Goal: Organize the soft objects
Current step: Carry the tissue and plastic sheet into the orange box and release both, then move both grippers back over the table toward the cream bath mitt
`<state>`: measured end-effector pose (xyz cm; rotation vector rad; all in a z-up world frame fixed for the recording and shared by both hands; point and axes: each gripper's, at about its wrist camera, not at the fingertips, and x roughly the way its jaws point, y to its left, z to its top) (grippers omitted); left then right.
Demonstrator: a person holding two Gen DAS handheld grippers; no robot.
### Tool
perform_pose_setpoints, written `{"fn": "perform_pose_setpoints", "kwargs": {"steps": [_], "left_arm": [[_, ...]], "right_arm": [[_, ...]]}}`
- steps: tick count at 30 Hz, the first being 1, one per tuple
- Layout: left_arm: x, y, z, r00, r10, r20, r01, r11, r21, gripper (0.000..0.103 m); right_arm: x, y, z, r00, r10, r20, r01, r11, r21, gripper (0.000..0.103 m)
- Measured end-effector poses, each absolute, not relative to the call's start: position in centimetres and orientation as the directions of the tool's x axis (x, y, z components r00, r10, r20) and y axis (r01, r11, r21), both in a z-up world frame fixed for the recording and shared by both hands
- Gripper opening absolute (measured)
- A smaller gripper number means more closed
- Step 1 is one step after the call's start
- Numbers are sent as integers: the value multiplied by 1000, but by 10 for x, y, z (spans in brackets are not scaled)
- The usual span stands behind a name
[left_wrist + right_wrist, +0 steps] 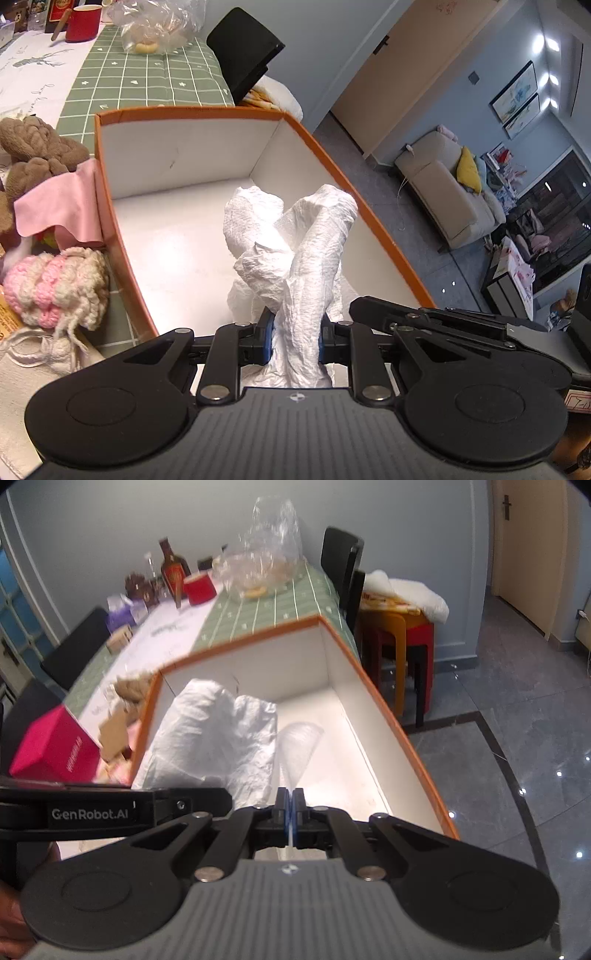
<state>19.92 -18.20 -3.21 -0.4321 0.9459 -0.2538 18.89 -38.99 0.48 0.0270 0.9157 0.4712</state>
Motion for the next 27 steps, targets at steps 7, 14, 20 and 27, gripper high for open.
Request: {"fn": "perform_pose_setpoints", "kwargs": {"steps": [7, 14, 20, 27], "left_arm": [[195, -210, -33, 555, -288, -780, 72, 951, -300, 24], [188, -239, -36, 515, -177, -839, 107, 984, -142, 50], [183, -255, -38, 513, -149, -845, 129, 987, -96, 67], [174, -245, -19, 581, -163, -798, 88, 987, -137, 73]], "right_arm": [[194, -389, -4, 508, 356, -785, -376, 911, 170, 0], [200, -393, -13, 519, 273, -810, -338, 936, 99, 0], [202, -399, -12, 530, 261, -807, -324, 942, 92, 3], [200, -406, -5, 555, 275, -785, -303, 946, 117, 3]]}}
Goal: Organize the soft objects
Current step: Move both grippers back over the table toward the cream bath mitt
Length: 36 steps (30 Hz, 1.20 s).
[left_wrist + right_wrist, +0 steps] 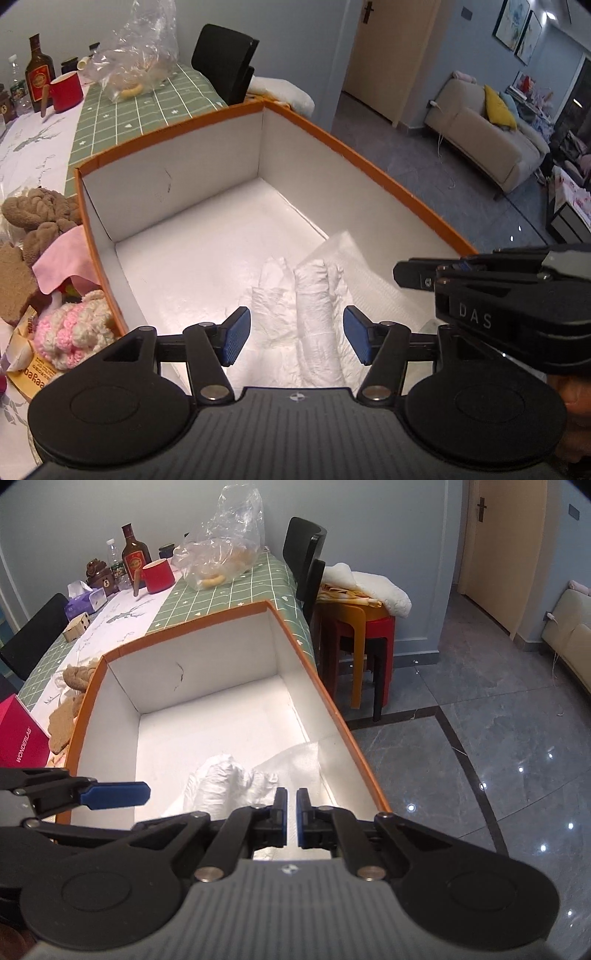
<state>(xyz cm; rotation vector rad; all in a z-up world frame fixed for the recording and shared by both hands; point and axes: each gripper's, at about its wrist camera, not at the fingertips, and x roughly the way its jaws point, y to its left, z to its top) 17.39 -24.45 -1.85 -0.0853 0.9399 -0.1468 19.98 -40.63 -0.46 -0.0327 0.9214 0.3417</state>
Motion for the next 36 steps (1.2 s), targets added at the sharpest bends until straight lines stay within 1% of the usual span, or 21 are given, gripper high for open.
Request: {"fn": "perform_pose_setpoints", "kwargs": {"steps": [2, 7, 11, 17, 22, 24, 25, 26, 27, 31, 33, 36], "left_arm": [[173, -241, -12, 599, -162, -784, 72, 986, -148, 77], [171, -219, 3, 633, -170, -755, 60, 983, -171, 77], [165, -193, 17, 665, -158, -730, 44, 984, -172, 79], [149, -156, 34, 678, -110, -727, 20, 991, -132, 81], [126, -132, 51, 697, -88, -712, 50, 996, -74, 81], [112, -124, 59, 710, -86, -699, 75, 996, -47, 82], [107, -120, 61, 715, -85, -694, 86, 996, -34, 83], [99, -114, 63, 722, -81, -687, 96, 995, -17, 86], [92, -107, 64, 728, -76, -682, 99, 995, -4, 88], [76, -78, 52, 723, -43, -690, 87, 996, 29, 88], [71, -61, 42, 713, -31, -701, 64, 998, 20, 88], [66, -40, 29, 700, -40, -713, 28, 999, -29, 88]], "right_arm": [[198, -405, -4, 557, 277, -783, -306, 945, 117, 6], [192, -406, 5, 581, 288, -761, -307, 944, 123, 12], [187, -404, 13, 604, 297, -739, -309, 943, 127, 14], [183, -396, 19, 619, 306, -723, -327, 938, 117, 16], [179, -381, 25, 636, 307, -707, -342, 934, 98, 18], [175, -373, 29, 654, 319, -686, -351, 931, 99, 25], [172, -369, 32, 666, 330, -669, -356, 929, 103, 36], [168, -366, 35, 677, 342, -651, -363, 925, 109, 46], [165, -361, 37, 681, 356, -640, -375, 920, 113, 47], [153, -335, 41, 667, 402, -627, -441, 892, 102, 47], [146, -322, 42, 659, 423, -622, -469, 877, 100, 47], [135, -307, 41, 636, 469, -613, -513, 850, 118, 48]]}}
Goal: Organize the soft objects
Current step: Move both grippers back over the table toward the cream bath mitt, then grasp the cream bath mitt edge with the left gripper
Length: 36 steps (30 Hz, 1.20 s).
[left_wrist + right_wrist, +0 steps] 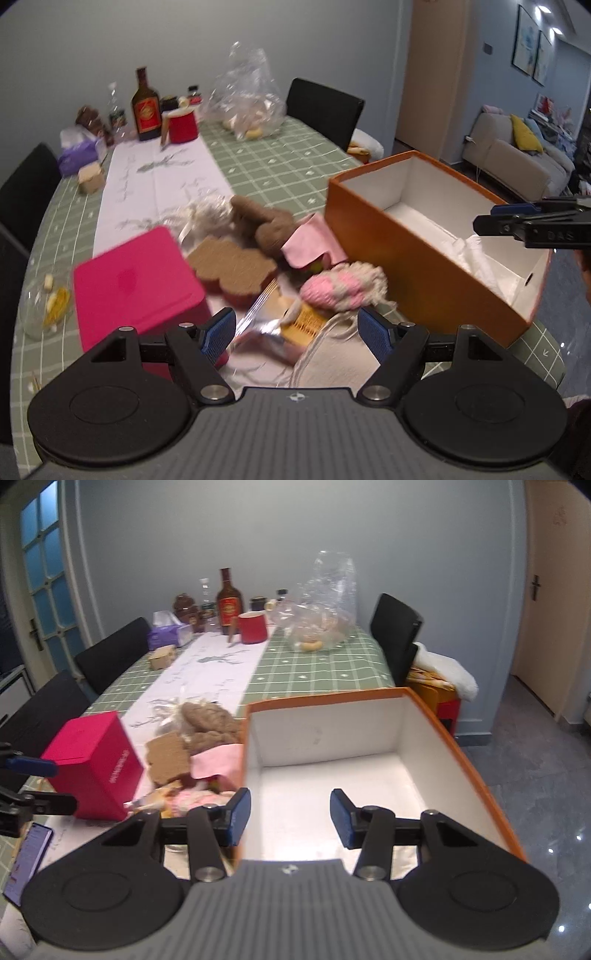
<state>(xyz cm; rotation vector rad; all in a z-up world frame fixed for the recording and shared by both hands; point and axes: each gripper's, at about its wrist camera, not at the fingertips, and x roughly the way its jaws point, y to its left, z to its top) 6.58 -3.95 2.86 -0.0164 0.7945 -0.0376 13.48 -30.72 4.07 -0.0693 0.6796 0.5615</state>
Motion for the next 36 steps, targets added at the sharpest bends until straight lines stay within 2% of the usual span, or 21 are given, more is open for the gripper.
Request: {"fn": "perform_pose_setpoints", "kwargs": {"steps": [4, 9, 14, 16, 19, 22, 26, 36], "left_arm": [[57, -21, 10, 703, -80, -706, 6, 994, -107, 88], [53, -16, -23, 648, -77, -758, -12, 994, -112, 88], [51, -17, -50, 598, -104, -794, 16, 993, -119, 88], [51, -12, -61, 588, -124, -799, -4, 988, -156, 88], [52, -3, -74, 588, -146, -795, -58, 973, -222, 88], [54, -1, -80, 591, -197, -782, -44, 960, -275, 88], [57, -10, -79, 615, -212, -760, 11, 965, -261, 88], [68, -21, -87, 592, -230, -773, 40, 966, -256, 88]], "right_arm": [[120, -281, 34, 605, 489, -629, -564, 820, 95, 49], [99, -246, 24, 563, 519, -643, -635, 770, 65, 52], [89, -213, 5, 526, 499, -689, -689, 725, -1, 60], [89, -206, -4, 516, 481, -709, -690, 723, -12, 64], [95, -200, -15, 487, 467, -738, -684, 729, 10, 64], [97, -199, -18, 476, 470, -743, -683, 730, 24, 64], [99, -200, -17, 471, 483, -738, -682, 730, 41, 66], [100, -207, -16, 470, 486, -737, -681, 731, 47, 67]]}}
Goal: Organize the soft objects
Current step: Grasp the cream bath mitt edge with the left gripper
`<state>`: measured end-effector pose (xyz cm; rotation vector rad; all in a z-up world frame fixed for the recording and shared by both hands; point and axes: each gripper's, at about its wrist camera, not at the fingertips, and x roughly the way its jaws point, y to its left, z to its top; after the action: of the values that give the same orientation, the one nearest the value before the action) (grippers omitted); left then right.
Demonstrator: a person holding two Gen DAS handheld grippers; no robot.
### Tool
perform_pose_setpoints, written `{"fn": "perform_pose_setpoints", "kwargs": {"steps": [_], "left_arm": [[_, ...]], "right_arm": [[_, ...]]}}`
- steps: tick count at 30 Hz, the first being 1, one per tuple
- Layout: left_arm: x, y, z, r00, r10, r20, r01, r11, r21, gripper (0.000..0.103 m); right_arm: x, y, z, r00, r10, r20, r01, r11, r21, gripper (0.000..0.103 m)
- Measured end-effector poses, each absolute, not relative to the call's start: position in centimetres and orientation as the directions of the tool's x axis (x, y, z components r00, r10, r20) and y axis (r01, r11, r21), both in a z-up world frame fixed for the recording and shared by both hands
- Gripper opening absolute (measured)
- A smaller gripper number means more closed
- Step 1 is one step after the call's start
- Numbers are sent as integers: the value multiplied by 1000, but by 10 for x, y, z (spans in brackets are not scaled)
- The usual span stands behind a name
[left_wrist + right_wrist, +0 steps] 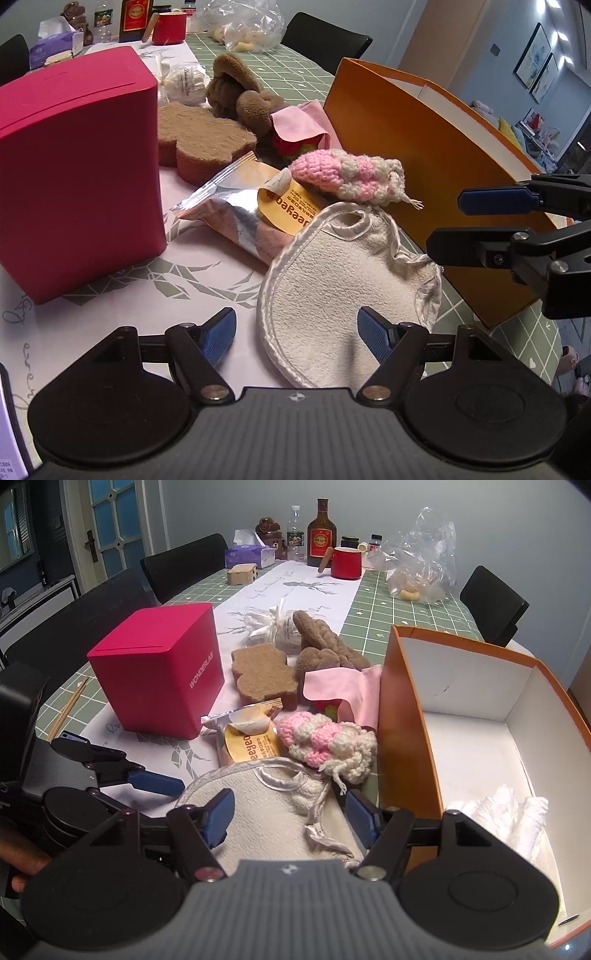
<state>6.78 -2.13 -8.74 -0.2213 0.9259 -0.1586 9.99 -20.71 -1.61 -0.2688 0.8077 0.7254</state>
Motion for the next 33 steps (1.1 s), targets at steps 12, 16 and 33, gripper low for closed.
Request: {"fn": "perform_pose_setpoints", "kwargs": {"steps": [12, 16, 33], "left_arm": [[72, -19, -86, 542, -279, -793, 46, 952, -303, 23], [69, -11, -79, 547, -303, -780, 51, 943, -330, 13], [22, 36, -51, 497, -149, -855, -16, 984, -180, 7]], "right_arm": [[99, -212, -15, 480, 478, -735, -678, 734, 34, 67], [100, -213, -15, 487, 473, -734, -674, 739, 29, 67], [102, -197, -20, 485, 464, -741, -675, 737, 19, 67]]}}
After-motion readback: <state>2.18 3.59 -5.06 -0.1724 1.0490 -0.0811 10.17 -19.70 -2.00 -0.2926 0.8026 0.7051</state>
